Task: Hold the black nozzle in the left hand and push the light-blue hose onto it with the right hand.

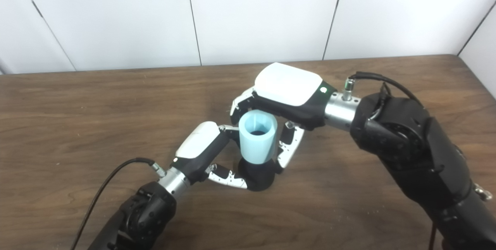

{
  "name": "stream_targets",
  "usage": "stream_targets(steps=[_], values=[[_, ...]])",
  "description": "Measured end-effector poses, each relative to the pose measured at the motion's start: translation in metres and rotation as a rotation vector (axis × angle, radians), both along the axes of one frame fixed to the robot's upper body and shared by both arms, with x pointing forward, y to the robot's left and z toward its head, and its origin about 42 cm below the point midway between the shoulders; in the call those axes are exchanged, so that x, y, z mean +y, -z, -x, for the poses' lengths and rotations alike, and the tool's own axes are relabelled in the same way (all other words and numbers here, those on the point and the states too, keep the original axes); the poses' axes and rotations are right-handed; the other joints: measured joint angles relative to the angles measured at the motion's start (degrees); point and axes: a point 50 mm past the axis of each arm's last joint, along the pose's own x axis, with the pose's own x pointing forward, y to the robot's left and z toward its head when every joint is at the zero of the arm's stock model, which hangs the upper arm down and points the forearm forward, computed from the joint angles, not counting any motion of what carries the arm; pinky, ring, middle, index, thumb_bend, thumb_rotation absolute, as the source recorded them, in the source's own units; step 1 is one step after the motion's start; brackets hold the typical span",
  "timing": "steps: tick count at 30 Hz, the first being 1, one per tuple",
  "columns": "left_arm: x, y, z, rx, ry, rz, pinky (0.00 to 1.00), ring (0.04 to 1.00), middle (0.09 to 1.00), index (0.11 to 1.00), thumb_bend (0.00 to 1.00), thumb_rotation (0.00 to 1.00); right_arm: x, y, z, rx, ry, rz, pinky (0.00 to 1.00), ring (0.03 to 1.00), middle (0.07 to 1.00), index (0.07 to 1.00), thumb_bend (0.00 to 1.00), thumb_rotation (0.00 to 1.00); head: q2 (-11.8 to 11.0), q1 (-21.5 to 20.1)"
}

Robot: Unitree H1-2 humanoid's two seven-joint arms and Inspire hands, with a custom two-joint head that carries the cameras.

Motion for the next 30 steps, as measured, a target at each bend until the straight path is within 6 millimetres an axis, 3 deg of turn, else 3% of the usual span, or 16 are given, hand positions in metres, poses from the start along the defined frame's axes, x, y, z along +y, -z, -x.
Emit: stream_targets(steps=[3, 8, 14, 24, 30], values=[[0.000, 0.000, 0.000, 0.000, 0.000, 0.000, 0.78, 0.583, 0.501, 0.474, 0.52, 0.00, -0.005, -0.006, 0.001, -0.023, 0.006, -0.031, 0.49, 0.606, 0.684, 0.656, 0.97, 0.35, 0.09, -0.09], [0.000, 0.000, 0.000, 0.000, 0.000, 0.000, 0.78, 0.583, 0.501, 0.473, 0.52, 0.00, -0.008, -0.011, 0.005, -0.090, -0.022, -0.071, 0.65, 0.773, 0.797, 0.746, 0.93, 0.54, 0.00, -0.09], [0.000, 0.000, 0.000, 0.000, 0.000, 0.000, 0.78, 0.583, 0.503, 0.472, 0.52, 0.00, -0.008, -0.015, 0.008, -0.155, -0.103, -0.175, 0.88, 0.909, 0.924, 0.847, 0.91, 0.56, 0.00, 0.00], [0.000, 0.000, 0.000, 0.000, 0.002, -0.002, 0.78, 0.583, 0.503, 0.472, 0.52, 0.00, -0.011, -0.013, 0.012, -0.213, -0.218, -0.277, 0.92, 0.952, 0.963, 0.899, 0.88, 0.56, 0.09, 0.17], [0.000, 0.000, 0.000, 0.001, 0.002, -0.001, 0.77, 0.583, 0.494, 0.479, 0.52, 0.00, -0.017, 0.006, 0.018, -0.160, -0.196, -0.271, 0.92, 0.974, 0.991, 0.934, 0.87, 0.52, 0.09, 0.18]])
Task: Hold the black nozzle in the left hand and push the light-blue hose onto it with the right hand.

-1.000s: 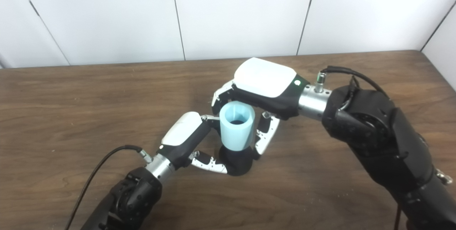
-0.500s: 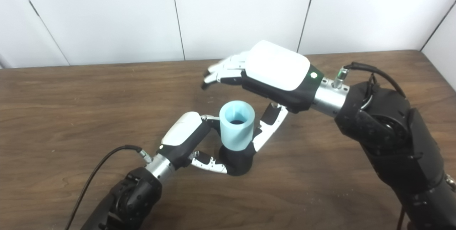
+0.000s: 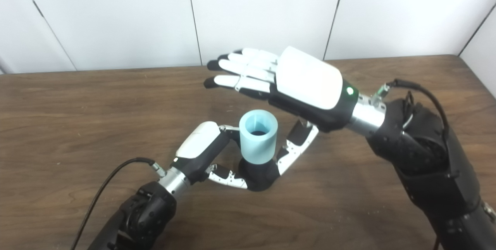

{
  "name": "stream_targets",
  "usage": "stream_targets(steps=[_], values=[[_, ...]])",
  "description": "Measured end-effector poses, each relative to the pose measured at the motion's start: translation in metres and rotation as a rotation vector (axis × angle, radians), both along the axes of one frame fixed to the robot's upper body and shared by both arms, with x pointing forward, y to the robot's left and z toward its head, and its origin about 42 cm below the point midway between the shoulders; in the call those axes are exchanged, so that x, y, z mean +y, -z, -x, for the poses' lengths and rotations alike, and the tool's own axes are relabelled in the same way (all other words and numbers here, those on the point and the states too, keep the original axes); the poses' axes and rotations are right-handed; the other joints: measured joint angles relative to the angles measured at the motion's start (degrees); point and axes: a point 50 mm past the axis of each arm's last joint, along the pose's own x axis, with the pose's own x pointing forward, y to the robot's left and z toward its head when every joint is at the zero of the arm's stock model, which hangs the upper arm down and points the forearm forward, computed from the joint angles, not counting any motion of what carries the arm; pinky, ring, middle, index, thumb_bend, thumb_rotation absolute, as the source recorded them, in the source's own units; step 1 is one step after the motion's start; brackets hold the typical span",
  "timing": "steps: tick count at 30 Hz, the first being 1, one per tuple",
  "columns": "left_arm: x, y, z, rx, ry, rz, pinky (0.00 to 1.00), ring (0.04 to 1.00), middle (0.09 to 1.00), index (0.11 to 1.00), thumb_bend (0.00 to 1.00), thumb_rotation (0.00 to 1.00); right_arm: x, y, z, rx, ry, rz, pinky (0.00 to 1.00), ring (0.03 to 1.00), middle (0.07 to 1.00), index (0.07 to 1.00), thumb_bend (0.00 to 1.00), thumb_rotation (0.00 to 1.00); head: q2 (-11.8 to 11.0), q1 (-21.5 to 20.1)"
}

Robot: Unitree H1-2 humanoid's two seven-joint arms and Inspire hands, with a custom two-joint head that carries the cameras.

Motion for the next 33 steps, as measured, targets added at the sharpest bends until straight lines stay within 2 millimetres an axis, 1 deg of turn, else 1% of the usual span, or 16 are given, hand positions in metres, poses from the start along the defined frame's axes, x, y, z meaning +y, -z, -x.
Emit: stream_targets(steps=[3, 8, 11, 17, 25, 33], values=[[0.000, 0.000, 0.000, 0.000, -0.001, -0.001, 0.78, 0.584, 0.491, 0.481, 0.52, 0.00, -0.003, 0.006, 0.002, 0.018, 0.011, 0.027, 0.93, 0.981, 0.999, 0.947, 0.87, 0.51, 0.00, 0.00], [0.000, 0.000, 0.000, 0.000, 0.000, 0.000, 0.78, 0.584, 0.492, 0.480, 0.52, 0.00, -0.005, 0.009, 0.003, 0.007, 0.020, 0.067, 0.97, 1.000, 1.000, 0.969, 0.86, 0.51, 0.00, -0.09], [0.000, 0.000, 0.000, 0.000, 0.000, -0.001, 0.78, 0.584, 0.493, 0.480, 0.52, 0.00, -0.008, 0.012, 0.004, 0.004, 0.030, 0.110, 0.98, 1.000, 1.000, 0.975, 0.86, 0.52, -0.09, -0.09], [0.000, 0.000, 0.000, 0.000, 0.000, -0.001, 0.78, 0.585, 0.503, 0.472, 0.52, 0.00, -0.010, 0.016, 0.005, -0.007, 0.054, 0.158, 1.00, 1.000, 1.000, 0.998, 0.84, 0.55, -0.09, -0.09], [0.000, 0.000, 0.000, 0.000, 0.001, -0.002, 0.78, 0.585, 0.507, 0.468, 0.52, 0.00, -0.011, 0.018, 0.004, -0.022, 0.083, 0.191, 1.00, 1.000, 1.000, 1.000, 0.84, 0.55, 0.00, 0.00], [0.001, -0.001, 0.000, 0.000, 0.001, -0.003, 0.77, 0.585, 0.508, 0.467, 0.52, 0.00, -0.014, 0.028, 0.006, 0.002, 0.101, 0.207, 1.00, 1.000, 1.000, 1.000, 0.83, 0.55, 0.18, 0.09]])
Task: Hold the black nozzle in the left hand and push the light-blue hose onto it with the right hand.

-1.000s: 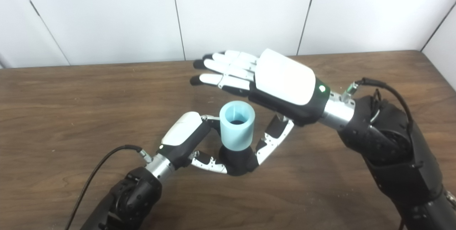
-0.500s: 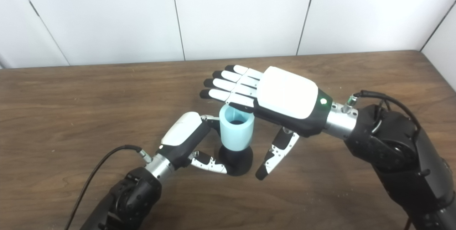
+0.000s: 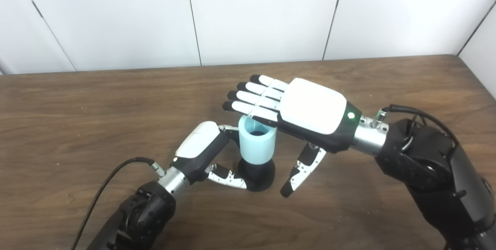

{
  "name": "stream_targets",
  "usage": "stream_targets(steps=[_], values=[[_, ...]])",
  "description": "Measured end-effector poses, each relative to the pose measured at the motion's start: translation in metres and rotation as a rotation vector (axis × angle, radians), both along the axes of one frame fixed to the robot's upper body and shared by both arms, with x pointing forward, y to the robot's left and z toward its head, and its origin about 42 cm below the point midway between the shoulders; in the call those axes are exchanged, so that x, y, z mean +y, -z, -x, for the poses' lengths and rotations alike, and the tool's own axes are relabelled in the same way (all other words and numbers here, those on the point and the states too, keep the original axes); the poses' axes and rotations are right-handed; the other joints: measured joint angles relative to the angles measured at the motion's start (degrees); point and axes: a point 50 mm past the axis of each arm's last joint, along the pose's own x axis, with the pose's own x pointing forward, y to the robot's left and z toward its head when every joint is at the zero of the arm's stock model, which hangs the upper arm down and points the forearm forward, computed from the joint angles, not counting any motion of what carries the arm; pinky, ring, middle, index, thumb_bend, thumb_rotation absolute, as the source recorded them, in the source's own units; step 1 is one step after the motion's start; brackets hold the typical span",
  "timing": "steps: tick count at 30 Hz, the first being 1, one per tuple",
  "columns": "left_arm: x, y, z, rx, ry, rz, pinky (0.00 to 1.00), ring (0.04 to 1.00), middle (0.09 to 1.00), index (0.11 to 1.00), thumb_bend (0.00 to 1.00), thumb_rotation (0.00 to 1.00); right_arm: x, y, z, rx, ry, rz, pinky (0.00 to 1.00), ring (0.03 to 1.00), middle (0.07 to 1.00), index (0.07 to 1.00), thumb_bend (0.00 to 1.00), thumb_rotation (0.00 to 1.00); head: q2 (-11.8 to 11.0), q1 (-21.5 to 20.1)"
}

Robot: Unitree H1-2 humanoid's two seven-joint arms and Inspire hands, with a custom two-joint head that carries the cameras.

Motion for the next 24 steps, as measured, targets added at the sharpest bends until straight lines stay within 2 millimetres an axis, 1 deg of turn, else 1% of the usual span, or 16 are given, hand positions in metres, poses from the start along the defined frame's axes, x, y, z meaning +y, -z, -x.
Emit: stream_targets(steps=[10, 17, 24], values=[[0.000, 0.000, 0.000, 0.000, 0.000, 0.000, 0.78, 0.582, 0.499, 0.475, 0.52, 0.00, -0.001, 0.011, 0.000, 0.031, -0.008, 0.014, 1.00, 1.000, 1.000, 1.000, 0.83, 0.56, 0.00, 0.00], [0.000, 0.000, 0.000, 0.000, 0.000, 0.000, 0.78, 0.581, 0.501, 0.473, 0.52, 0.00, -0.001, 0.013, 0.001, 0.033, -0.017, 0.018, 1.00, 1.000, 1.000, 1.000, 0.82, 0.57, 0.00, -0.09], [0.000, 0.000, 0.000, 0.001, 0.000, 0.000, 0.78, 0.578, 0.501, 0.472, 0.52, 0.00, -0.005, 0.012, 0.001, 0.033, -0.010, 0.035, 1.00, 1.000, 1.000, 1.000, 0.82, 0.57, 0.00, -0.18]])
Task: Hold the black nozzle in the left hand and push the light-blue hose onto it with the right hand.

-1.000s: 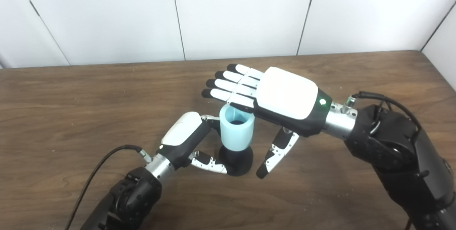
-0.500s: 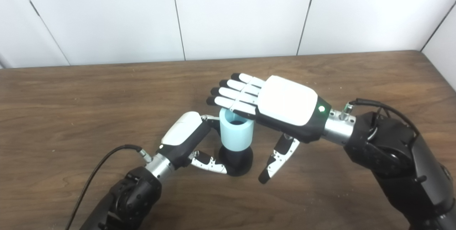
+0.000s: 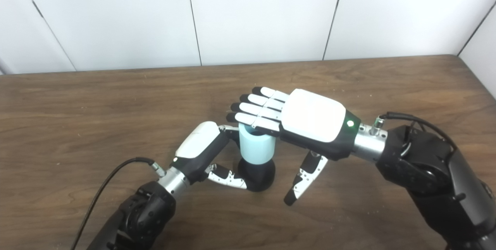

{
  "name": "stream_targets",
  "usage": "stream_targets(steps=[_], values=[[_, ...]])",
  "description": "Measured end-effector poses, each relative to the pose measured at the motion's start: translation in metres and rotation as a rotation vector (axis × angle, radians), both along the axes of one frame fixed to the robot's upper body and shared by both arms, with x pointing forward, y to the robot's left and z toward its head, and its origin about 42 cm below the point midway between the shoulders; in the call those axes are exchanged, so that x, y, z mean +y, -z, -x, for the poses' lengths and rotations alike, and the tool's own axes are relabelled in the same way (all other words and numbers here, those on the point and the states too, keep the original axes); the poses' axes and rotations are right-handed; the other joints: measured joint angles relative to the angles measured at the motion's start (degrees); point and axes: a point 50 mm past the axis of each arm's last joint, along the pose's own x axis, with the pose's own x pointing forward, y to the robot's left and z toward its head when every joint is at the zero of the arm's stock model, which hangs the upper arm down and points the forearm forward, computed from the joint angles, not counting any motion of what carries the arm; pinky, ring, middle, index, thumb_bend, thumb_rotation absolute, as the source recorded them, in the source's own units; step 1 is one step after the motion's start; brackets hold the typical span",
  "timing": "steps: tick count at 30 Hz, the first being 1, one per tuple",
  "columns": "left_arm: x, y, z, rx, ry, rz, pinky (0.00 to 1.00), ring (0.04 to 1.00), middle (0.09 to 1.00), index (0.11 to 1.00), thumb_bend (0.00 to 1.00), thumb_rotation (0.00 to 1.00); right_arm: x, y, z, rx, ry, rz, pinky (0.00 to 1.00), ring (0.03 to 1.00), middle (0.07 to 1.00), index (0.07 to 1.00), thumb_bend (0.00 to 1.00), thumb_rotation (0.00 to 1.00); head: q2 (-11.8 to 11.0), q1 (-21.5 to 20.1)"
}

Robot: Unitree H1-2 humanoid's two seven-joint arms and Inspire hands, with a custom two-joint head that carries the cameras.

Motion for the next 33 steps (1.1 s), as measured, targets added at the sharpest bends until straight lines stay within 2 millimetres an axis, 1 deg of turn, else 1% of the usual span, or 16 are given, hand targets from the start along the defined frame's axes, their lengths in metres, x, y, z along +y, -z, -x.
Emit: stream_targets(steps=[5, 11, 33], values=[[-0.0003, 0.0000, 0.0000, 0.000, 0.000, 0.001, 0.77, 0.585, 0.510, 0.464, 0.52, 0.00, 0.0003, 0.0001, 0.0004, -0.002, -0.002, 0.002, 1.00, 1.000, 1.000, 1.000, 0.82, 0.59, 0.09, 0.18], [-0.0001, -0.0001, -0.0001, 0.001, -0.002, 0.000, 0.78, 0.587, 0.503, 0.470, 0.52, 0.00, 0.0017, 0.0049, 0.0026, 0.005, -0.008, -0.002, 1.00, 1.000, 1.000, 1.000, 0.81, 0.61, 0.18, 0.18], [-0.0001, -0.0012, 0.0008, 0.007, -0.004, -0.002, 0.77, 0.586, 0.507, 0.467, 0.52, 0.00, 0.0029, 0.0080, 0.0038, 0.015, -0.016, -0.003, 1.00, 1.000, 1.000, 1.000, 0.81, 0.60, 0.44, 0.26]])
